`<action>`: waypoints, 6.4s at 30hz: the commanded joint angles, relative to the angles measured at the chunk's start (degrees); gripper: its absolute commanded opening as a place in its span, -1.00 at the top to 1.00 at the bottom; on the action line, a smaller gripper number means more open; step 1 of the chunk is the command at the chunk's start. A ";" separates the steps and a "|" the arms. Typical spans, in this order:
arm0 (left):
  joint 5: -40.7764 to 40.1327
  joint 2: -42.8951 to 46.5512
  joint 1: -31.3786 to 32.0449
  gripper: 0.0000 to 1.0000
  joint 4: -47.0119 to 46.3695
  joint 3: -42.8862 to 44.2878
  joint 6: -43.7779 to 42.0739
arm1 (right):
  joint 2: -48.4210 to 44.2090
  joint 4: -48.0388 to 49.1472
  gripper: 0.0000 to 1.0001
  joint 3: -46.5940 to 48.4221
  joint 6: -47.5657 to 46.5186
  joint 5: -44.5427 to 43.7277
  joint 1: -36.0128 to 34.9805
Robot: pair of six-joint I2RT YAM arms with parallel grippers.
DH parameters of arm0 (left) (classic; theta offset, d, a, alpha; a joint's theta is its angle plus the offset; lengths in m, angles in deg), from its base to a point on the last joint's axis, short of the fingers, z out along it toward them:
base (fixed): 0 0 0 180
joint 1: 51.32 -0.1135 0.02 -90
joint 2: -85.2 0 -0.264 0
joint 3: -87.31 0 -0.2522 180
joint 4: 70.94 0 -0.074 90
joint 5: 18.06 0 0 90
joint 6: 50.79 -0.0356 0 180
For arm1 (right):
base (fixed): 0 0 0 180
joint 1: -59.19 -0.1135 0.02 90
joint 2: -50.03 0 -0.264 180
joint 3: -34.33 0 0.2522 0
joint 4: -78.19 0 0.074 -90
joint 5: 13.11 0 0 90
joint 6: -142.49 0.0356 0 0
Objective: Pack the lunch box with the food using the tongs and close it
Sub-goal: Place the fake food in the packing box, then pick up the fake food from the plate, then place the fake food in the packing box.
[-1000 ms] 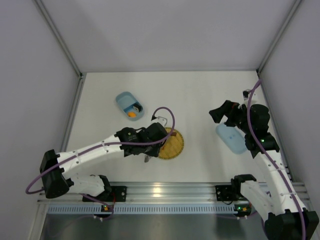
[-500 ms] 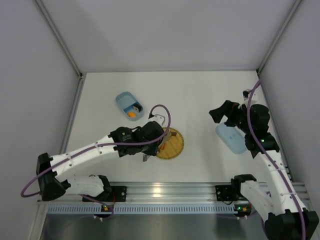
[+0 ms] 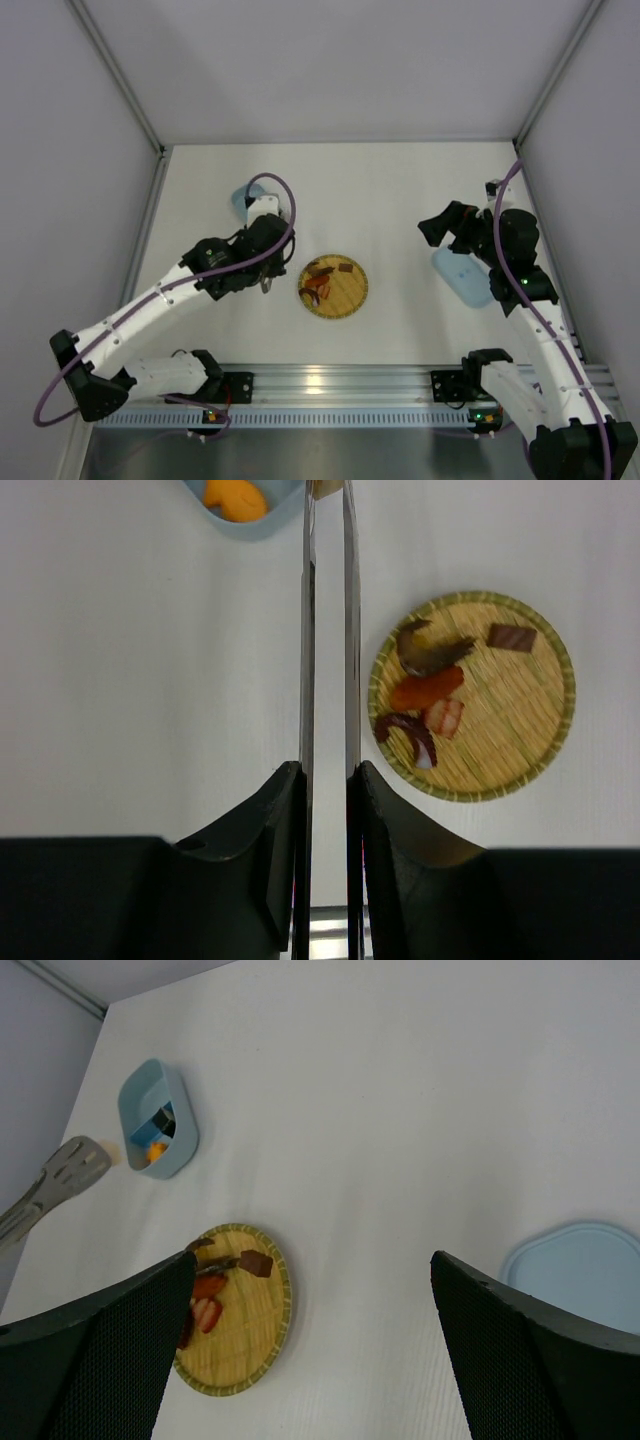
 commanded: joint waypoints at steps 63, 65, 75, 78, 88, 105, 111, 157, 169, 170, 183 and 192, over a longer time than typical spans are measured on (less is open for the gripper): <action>18.25 -5.89 -0.38 0.03 -15.54 -1.21 -10.36 | -0.67 1.30 -0.99 0.38 -0.98 0.15 0.89; 17.63 -6.68 1.38 0.02 -15.36 -1.29 -9.57 | -0.85 1.21 -0.99 0.38 -0.98 0.24 0.89; 13.41 -10.46 5.07 0.02 -13.61 -1.30 -6.84 | -1.11 0.94 -0.99 0.30 -1.16 0.06 0.89; 12.54 -10.99 5.87 0.02 -12.46 -0.77 -6.23 | -1.20 0.77 -0.99 0.21 -1.33 0.15 0.89; 12.00 -9.50 7.01 0.02 -10.26 -1.91 -5.08 | -1.55 0.68 -0.99 -0.05 -1.16 0.06 0.89; 11.21 -10.90 8.06 0.03 -10.44 -3.40 -4.55 | -2.08 0.15 -0.99 0.12 -1.33 -0.02 0.98; 12.09 -11.35 8.06 0.03 -11.05 -4.10 -4.29 | -1.90 0.24 -0.99 0.21 -1.42 -0.02 0.89; 7.97 -5.28 8.33 0.31 -8.24 -2.09 -4.03 | -1.90 0.59 -0.99 -0.14 -1.51 -0.11 0.97; -5.66 -2.12 5.17 0.21 -1.39 -0.41 1.07 | -1.55 0.77 -0.99 -0.14 -1.42 0.33 0.89; -5.22 -1.86 3.16 0.21 -1.73 -0.68 0.64 | -1.46 0.77 -0.99 -0.06 -1.51 0.33 0.89; 3.48 -1.15 -14.26 0.21 -7.89 -4.28 -7.01 | -1.02 0.86 -0.99 0.12 -1.77 0.59 0.89; 6.03 -2.56 -17.86 0.19 -11.40 -7.80 -8.16 | -0.67 1.03 -0.99 0.03 -1.77 0.77 0.89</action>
